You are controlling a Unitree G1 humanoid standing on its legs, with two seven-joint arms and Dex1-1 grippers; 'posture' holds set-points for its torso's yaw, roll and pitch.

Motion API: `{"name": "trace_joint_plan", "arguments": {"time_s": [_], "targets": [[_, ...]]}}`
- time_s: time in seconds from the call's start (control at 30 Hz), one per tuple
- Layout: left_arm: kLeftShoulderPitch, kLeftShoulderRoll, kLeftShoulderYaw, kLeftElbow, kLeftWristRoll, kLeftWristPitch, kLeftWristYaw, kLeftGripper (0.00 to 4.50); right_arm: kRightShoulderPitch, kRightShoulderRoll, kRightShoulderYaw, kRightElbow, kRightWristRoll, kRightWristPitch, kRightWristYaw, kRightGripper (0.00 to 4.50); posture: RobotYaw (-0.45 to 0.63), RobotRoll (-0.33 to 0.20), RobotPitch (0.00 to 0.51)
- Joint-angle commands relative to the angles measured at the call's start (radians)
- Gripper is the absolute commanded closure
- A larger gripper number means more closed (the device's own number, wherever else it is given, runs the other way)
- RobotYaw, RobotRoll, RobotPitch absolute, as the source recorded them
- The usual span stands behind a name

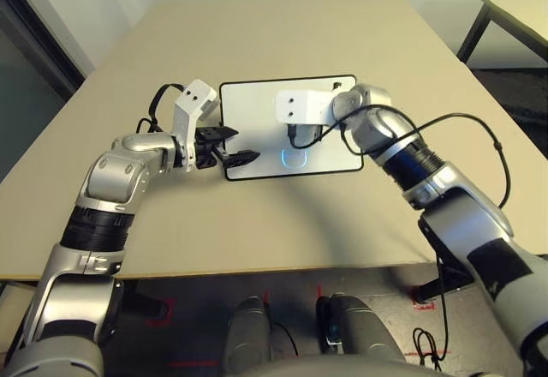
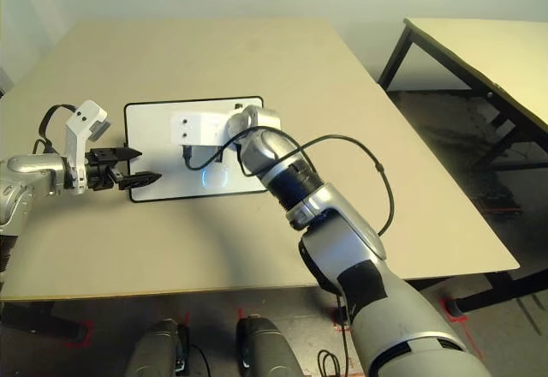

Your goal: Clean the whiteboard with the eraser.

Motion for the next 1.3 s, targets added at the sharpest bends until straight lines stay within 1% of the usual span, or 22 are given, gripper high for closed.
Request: {"name": "trace_joint_plan", "arguments": {"time_s": [0.03, 0.13, 0.2, 0.27, 0.4, 0.5, 0.6, 0.7, 0.77, 0.87, 0.93, 1.07, 1.1, 1.2, 1.3], "targets": [[-0.007, -0.005, -0.013, 0.014, 0.009, -0.007, -0.008, 0.00, 0.119, -0.055, 0.040, -0.109, -0.023, 0.061, 0.079, 3.93, -0.01, 0.000, 0.088], [-0.010, -0.005, -0.015, 0.019, 0.012, -0.010, -0.013, 0.00, 0.197, -0.092, 0.058, -0.243, -0.038, 0.108, 0.131, 3.93, -0.01, 0.000, 0.087], [-0.014, -0.006, -0.017, 0.024, 0.014, -0.012, -0.016, 0.00, 0.223, -0.104, 0.059, -0.285, -0.045, 0.128, 0.146, 3.93, -0.02, 0.000, 0.087], [-0.021, -0.009, -0.020, 0.031, 0.017, -0.015, -0.019, 0.00, 0.215, -0.098, 0.049, -0.272, -0.047, 0.133, 0.136, 3.93, -0.02, 0.000, 0.084], [-0.032, -0.013, -0.022, 0.042, 0.023, -0.020, -0.023, 0.00, 0.142, -0.058, 0.001, -0.186, -0.027, 0.123, 0.085, 3.93, -0.02, 0.000, 0.080], [-0.036, -0.028, 0.001, 0.038, 0.019, -0.036, -0.003, 0.00, 0.060, -0.021, -0.082, -0.159, 0.029, 0.163, 0.065, 3.93, 0.00, 0.000, 0.075], [-0.048, -0.067, 0.072, 0.044, 0.004, -0.084, 0.059, 0.00, -0.038, -0.001, -0.223, -0.219, 0.113, 0.278, 0.044, 3.93, 0.01, 0.000, 0.072], [-0.060, -0.107, 0.137, 0.063, 0.003, -0.158, 0.127, 0.00, -0.108, -0.010, -0.336, -0.259, 0.165, 0.371, -0.011, 3.93, 0.01, 0.000, 0.069], [-0.077, -0.145, 0.201, 0.096, 0.002, -0.224, 0.201, 0.00, -0.123, -0.033, -0.411, -0.270, 0.187, 0.426, -0.067, 3.93, 0.00, 0.000, 0.068], [-0.090, -0.185, 0.284, 0.162, 0.011, -0.360, 0.294, 0.00, -0.079, -0.071, -0.492, -0.254, 0.204, 0.494, -0.153, 3.93, 0.00, 0.000, 0.069], [-0.095, -0.200, 0.346, 0.230, 0.006, -0.440, 0.353, 0.00, -0.021, -0.094, -0.544, -0.225, 0.214, 0.520, -0.223, 3.93, -0.01, 0.000, 0.070], [-0.085, -0.200, 0.442, 0.401, 0.018, -0.608, 0.456, 0.00, 0.169, -0.099, -0.635, -0.224, 0.240, 0.596, -0.340, 3.93, -0.03, 0.000, 0.070], [-0.077, -0.201, 0.455, 0.451, 0.023, -0.645, 0.475, 0.00, 0.216, -0.090, -0.655, -0.220, 0.249, 0.603, -0.368, 3.93, -0.03, 0.000, 0.071], [-0.064, -0.205, 0.458, 0.570, 0.037, -0.719, 0.488, 0.00, 0.292, -0.074, -0.679, -0.210, 0.277, 0.611, -0.424, 3.93, -0.03, 0.000, 0.074], [-0.052, -0.214, 0.448, 0.659, 0.044, -0.764, 0.486, 0.00, 0.331, -0.059, -0.697, -0.183, 0.310, 0.618, -0.464, 3.93, -0.04, 0.000, 0.074]]}}
